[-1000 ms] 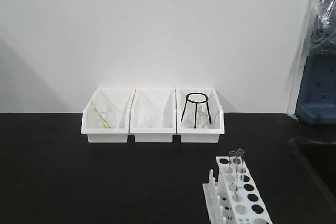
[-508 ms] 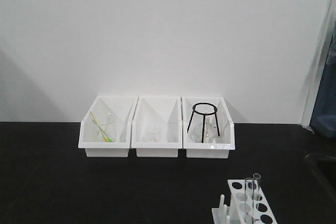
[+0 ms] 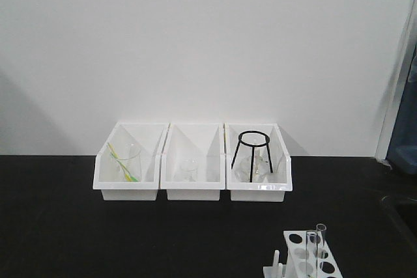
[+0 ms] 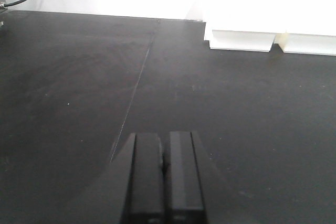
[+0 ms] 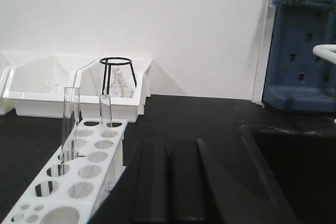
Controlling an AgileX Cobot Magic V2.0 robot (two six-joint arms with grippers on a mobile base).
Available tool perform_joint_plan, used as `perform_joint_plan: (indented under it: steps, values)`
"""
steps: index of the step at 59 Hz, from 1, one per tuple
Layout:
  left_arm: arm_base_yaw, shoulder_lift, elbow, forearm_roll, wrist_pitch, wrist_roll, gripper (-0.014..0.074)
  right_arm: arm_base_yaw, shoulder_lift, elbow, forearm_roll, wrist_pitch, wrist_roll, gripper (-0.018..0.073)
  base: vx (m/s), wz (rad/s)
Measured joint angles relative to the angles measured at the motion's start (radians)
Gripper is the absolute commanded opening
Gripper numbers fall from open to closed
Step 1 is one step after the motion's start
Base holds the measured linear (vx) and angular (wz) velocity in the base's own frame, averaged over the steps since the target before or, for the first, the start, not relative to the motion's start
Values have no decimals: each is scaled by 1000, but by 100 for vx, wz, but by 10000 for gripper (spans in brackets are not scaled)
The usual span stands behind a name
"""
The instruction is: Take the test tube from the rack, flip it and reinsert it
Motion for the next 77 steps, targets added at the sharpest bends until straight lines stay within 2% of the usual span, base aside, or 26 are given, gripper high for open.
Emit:
perform_joint_plan:
  steps: [30,47,63,77]
  values:
    - [0,0,0,0,0,0,-6,0,0,0,0,-4,1,-9,0,0]
    - [0,0,0,0,0,0,-6,0,0,-1,0,-197,4,-9,0,0]
    - [0,0,0,0,0,0,-6,0,23,-149,0,-71,4,-8,0,0]
    - [0,0,0,0,0,0,-6,0,209,-252,0,-25,5,-2,0,0]
